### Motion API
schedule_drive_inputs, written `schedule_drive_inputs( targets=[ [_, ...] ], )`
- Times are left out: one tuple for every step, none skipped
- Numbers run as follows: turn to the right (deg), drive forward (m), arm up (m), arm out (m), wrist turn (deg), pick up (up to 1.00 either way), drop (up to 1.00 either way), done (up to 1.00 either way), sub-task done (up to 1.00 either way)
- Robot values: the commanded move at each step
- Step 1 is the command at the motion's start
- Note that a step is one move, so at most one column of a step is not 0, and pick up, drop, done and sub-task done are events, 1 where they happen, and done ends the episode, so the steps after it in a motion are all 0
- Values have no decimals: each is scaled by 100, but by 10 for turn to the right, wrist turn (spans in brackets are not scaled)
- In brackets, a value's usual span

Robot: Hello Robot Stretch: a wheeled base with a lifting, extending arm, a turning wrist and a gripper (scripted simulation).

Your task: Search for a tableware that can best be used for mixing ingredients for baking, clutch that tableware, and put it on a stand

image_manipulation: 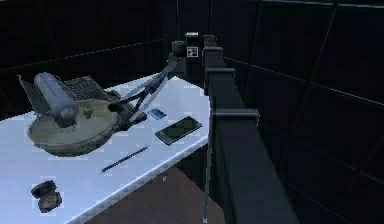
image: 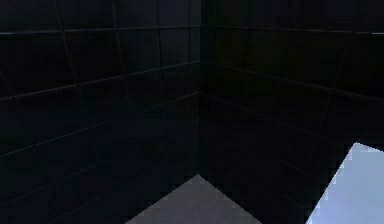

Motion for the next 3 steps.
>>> schedule_drive_inputs(
  targets=[
    [0, 0, 0, 0, -60, 0, 0, 0, 0],
    [0, 0, 0, -48, 0, 0, 0, 0, 0],
    [-450, 0, 0, 0, 0, 0, 0, 0, 0]
  ],
)
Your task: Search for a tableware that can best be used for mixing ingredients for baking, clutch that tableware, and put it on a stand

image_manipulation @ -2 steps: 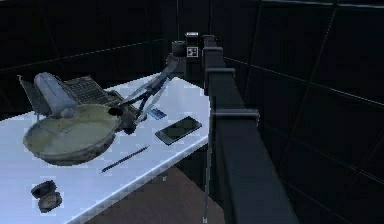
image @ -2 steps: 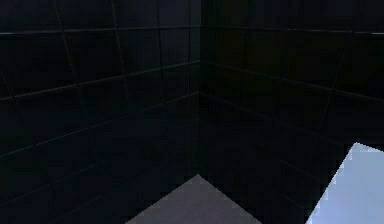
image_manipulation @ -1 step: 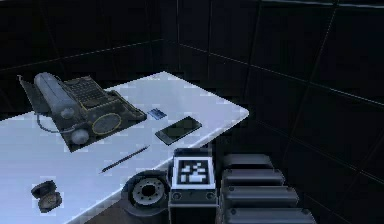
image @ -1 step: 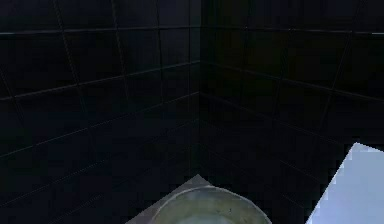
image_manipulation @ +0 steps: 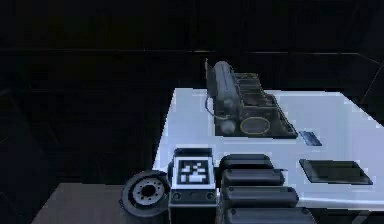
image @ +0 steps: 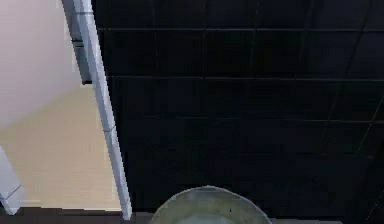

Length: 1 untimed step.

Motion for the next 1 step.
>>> schedule_drive_inputs(
  targets=[
    [-450, 0, 0, 0, 0, 0, 0, 0, 0]
  ],
)
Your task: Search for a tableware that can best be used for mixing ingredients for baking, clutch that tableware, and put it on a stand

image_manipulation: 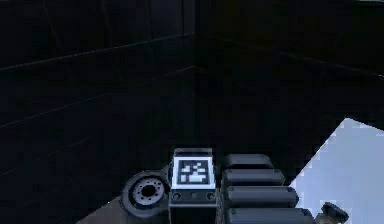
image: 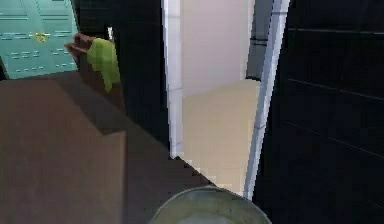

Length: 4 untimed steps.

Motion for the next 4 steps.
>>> schedule_drive_inputs(
  targets=[
    [-390, 0, 0, 0, 0, 0, 0, 0, 0],
    [0, 5, 0, 0, 0, 0, 0, 0, 0],
    [0, 100, 0, 0, 0, 0, 0, 0, 0],
    [-30, 0, 0, 0, 0, 0, 0, 0, 0]
  ],
)
